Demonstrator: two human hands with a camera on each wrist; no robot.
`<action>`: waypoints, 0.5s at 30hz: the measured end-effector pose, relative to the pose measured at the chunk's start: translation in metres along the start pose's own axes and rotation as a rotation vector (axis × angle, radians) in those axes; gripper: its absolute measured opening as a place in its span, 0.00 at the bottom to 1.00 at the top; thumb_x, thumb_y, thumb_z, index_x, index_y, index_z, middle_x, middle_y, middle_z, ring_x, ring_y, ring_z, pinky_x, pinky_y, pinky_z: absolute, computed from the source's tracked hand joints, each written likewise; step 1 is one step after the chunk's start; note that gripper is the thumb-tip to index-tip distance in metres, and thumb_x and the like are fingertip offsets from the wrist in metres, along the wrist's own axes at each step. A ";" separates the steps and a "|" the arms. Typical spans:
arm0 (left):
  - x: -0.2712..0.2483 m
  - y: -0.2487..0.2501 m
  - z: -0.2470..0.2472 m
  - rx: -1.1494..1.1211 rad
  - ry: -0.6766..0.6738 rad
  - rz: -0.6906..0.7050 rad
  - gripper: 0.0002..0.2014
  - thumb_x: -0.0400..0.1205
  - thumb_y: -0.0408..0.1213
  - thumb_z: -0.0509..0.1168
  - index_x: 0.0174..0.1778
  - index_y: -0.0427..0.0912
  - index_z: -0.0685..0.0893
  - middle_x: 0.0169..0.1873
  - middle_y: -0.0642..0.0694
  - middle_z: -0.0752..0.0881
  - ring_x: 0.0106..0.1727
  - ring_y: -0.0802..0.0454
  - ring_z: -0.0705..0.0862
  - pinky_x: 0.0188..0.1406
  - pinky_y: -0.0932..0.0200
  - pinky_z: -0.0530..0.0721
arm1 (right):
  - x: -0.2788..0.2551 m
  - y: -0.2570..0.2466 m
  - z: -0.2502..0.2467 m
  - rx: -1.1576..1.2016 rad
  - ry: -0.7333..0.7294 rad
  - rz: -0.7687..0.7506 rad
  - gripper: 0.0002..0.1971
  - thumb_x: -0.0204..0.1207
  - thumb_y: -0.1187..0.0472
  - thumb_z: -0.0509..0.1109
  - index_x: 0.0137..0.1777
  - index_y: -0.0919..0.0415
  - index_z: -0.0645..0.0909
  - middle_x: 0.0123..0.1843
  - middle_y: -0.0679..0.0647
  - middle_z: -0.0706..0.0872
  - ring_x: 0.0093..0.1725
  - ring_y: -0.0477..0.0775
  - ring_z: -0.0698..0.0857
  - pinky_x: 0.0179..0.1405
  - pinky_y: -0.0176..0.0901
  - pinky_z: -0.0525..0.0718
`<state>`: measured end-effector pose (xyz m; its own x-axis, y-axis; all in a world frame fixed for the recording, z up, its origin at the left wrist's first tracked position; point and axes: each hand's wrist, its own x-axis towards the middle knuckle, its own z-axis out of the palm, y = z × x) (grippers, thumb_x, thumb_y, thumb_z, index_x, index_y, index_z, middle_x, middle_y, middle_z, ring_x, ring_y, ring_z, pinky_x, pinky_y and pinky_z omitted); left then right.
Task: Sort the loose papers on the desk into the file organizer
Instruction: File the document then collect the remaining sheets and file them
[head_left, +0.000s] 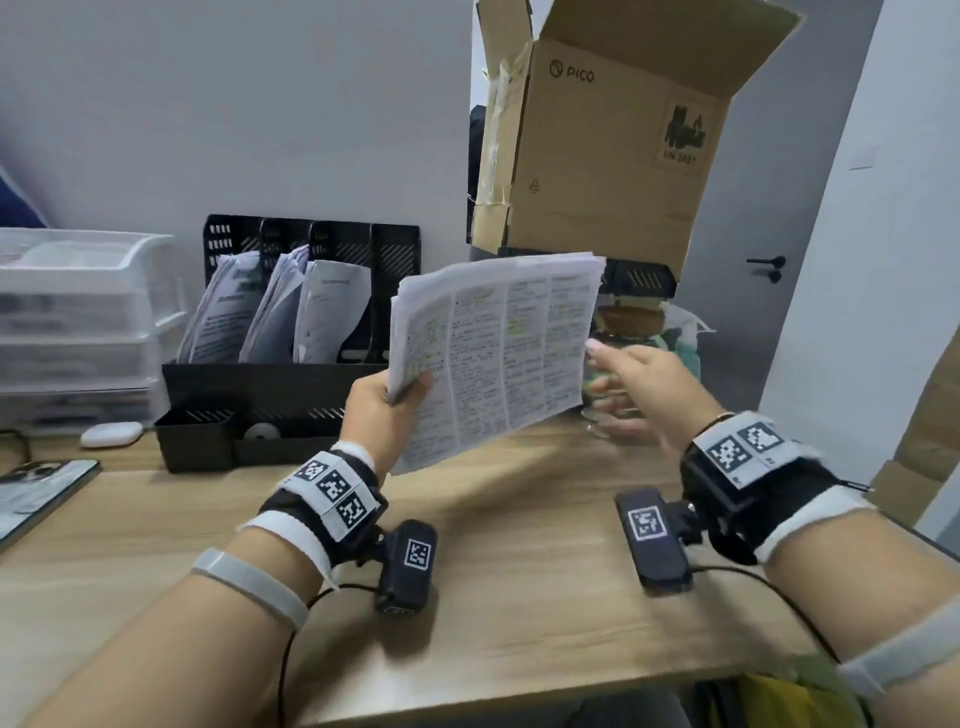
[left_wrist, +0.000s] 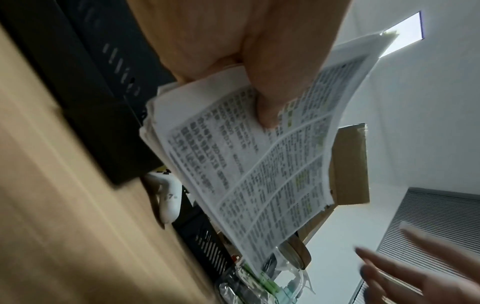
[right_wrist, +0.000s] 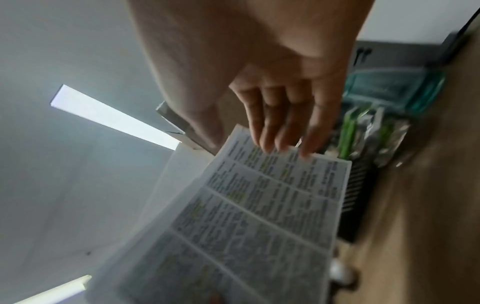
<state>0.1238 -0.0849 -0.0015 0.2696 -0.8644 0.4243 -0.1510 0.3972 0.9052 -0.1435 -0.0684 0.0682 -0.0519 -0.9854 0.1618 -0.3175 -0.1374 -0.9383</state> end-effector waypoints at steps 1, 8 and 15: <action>-0.001 0.004 -0.002 -0.005 0.018 0.019 0.14 0.84 0.44 0.71 0.43 0.35 0.89 0.45 0.36 0.93 0.46 0.38 0.92 0.43 0.33 0.92 | -0.001 -0.017 0.004 0.117 -0.147 0.086 0.29 0.72 0.33 0.71 0.61 0.58 0.82 0.56 0.59 0.90 0.50 0.56 0.92 0.52 0.60 0.91; -0.022 0.026 -0.012 0.011 0.022 0.284 0.16 0.86 0.31 0.68 0.38 0.20 0.83 0.29 0.56 0.86 0.32 0.64 0.82 0.38 0.65 0.82 | 0.026 -0.096 0.035 0.357 -0.361 0.142 0.35 0.71 0.33 0.72 0.65 0.61 0.74 0.57 0.71 0.88 0.51 0.73 0.91 0.54 0.73 0.87; -0.018 0.029 -0.040 0.300 -0.202 0.306 0.30 0.83 0.26 0.70 0.81 0.52 0.76 0.72 0.61 0.83 0.73 0.67 0.80 0.75 0.57 0.79 | 0.049 -0.127 0.074 0.010 -0.222 -0.027 0.13 0.75 0.64 0.67 0.55 0.74 0.77 0.42 0.71 0.87 0.33 0.66 0.92 0.30 0.57 0.92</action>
<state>0.1528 -0.0449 0.0182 -0.0155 -0.7762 0.6303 -0.4709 0.5617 0.6802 -0.0356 -0.1068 0.1723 0.1667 -0.9791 0.1162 -0.3065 -0.1635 -0.9377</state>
